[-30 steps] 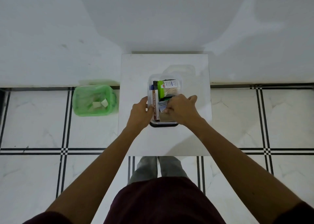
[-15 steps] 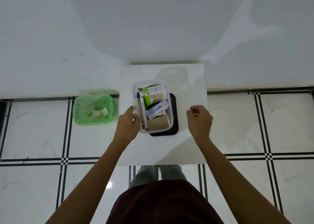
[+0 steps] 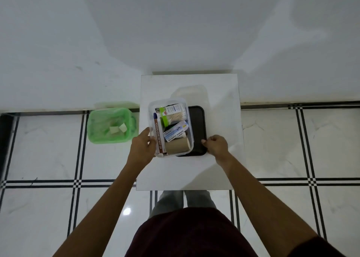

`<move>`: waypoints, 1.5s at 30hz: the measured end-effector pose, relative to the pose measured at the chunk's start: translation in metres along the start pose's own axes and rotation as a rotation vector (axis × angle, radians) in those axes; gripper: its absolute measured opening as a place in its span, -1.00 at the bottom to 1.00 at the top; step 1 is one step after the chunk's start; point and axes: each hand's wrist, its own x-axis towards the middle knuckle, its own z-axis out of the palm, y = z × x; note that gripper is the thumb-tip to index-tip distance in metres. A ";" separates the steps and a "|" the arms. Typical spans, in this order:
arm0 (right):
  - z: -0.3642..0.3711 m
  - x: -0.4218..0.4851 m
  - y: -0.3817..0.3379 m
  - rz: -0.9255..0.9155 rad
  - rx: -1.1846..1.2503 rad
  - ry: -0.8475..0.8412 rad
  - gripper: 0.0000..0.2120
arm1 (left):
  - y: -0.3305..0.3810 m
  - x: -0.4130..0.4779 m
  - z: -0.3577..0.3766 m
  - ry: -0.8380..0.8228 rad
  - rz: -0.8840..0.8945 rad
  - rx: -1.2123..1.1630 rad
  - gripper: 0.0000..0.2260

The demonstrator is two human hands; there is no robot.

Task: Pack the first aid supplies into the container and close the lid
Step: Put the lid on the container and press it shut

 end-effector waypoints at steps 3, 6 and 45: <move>-0.036 -0.017 -0.014 0.039 0.266 -0.088 -0.83 | 0.003 0.000 0.003 0.013 0.006 -0.021 -0.70; -0.069 -0.046 -0.039 -0.230 0.116 0.115 -0.87 | 0.005 0.003 0.006 0.001 0.032 0.003 -0.74; 0.029 -0.034 -0.041 -0.564 -0.293 0.383 -0.65 | 0.025 -0.004 0.089 0.411 -0.088 -0.071 -0.62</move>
